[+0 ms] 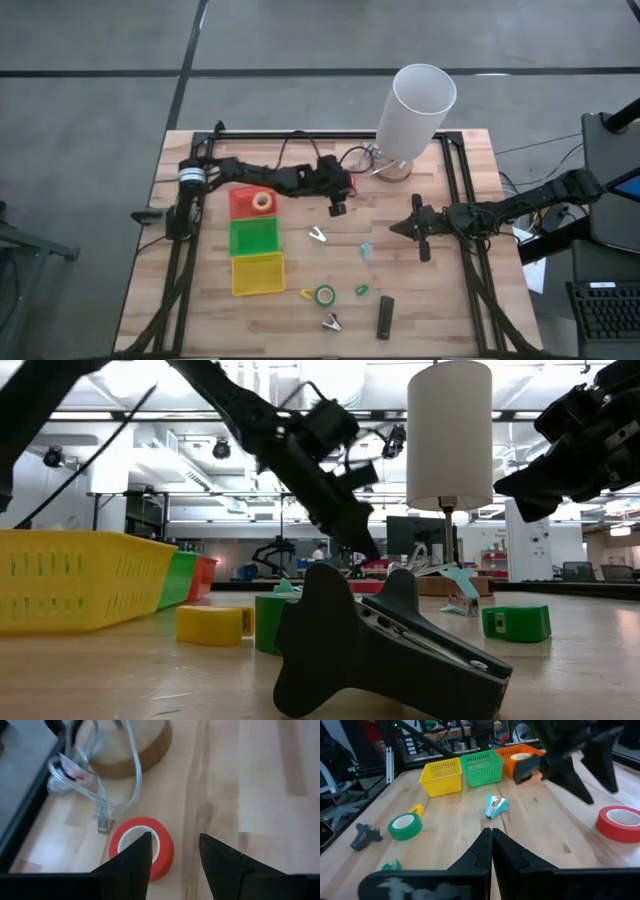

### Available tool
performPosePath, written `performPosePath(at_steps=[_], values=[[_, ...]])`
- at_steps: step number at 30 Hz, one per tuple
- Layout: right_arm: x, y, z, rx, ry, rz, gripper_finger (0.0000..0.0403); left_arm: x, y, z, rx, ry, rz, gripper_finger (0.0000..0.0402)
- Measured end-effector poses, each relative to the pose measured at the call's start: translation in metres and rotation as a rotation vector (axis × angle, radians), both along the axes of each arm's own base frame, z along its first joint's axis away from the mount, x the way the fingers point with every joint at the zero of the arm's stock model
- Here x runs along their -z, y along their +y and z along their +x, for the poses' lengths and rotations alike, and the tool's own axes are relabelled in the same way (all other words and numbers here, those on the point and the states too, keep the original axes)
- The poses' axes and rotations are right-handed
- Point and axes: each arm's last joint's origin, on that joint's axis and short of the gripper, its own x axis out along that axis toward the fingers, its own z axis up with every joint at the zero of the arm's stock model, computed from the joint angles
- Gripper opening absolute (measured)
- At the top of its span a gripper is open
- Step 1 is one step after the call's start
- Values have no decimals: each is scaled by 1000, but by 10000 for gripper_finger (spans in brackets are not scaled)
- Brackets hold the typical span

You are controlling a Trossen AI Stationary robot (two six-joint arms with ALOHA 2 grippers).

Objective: Pick and place Stapler, Stapler remover, tape
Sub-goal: Put the red tape into the orange basket

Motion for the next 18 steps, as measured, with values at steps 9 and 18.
performPosePath(at_steps=[9, 18], values=[[2, 0, 0, 7, 22, 27, 8, 22, 16, 15, -34, 73, -23, 165], [3, 0, 0, 8, 32, 25, 8, 30, 23, 10, -42, 91, -90, 155]])
